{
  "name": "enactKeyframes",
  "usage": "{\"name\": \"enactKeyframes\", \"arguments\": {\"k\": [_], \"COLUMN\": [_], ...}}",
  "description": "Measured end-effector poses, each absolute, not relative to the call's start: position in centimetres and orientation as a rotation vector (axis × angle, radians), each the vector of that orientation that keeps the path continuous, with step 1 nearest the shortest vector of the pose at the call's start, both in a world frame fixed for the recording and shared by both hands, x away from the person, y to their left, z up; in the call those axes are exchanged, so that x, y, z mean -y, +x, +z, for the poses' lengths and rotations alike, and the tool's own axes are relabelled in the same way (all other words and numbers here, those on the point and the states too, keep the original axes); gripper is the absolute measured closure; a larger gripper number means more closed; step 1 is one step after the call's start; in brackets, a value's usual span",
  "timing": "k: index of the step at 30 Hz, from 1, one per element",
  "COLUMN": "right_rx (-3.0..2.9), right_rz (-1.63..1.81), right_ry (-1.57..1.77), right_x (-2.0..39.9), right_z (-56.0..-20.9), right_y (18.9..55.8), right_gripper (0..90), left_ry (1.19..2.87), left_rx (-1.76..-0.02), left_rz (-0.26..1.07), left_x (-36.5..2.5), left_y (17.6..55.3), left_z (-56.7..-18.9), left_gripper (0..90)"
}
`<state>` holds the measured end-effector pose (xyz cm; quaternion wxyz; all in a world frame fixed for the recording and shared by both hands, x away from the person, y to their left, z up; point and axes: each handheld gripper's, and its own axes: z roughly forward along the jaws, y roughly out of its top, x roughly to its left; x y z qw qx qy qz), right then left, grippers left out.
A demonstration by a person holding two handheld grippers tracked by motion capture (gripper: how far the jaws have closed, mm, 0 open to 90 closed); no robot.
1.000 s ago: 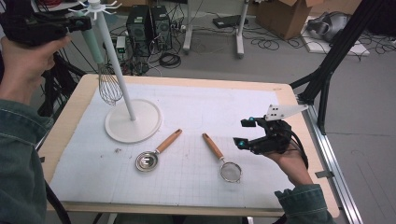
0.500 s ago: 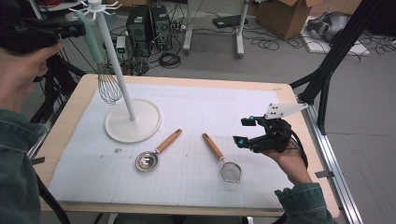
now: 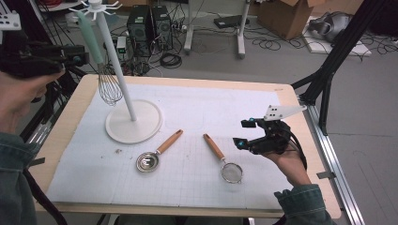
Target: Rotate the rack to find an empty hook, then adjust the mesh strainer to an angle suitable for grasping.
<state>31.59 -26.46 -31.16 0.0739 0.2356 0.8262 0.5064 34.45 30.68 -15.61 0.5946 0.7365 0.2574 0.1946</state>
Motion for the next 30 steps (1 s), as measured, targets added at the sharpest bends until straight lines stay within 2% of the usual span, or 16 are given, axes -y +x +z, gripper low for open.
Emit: {"name": "enactKeyframes", "arguments": {"k": [16, 30], "right_rx": [-2.494, -2.481], "right_rz": [1.507, 1.483], "right_ry": [0.749, 0.768], "right_x": [26.1, 25.8], "right_z": [-32.6, -33.2], "right_y": [31.7, 31.4], "right_gripper": [22.3, 22.3], "left_ry": [1.766, 1.780], "left_rx": [-0.618, -0.615], "left_rz": [0.419, 0.395], "left_x": [-30.3, -29.6], "left_y": [33.1, 32.1], "left_z": [-20.3, -23.9], "left_gripper": [39.1, 33.7]}}
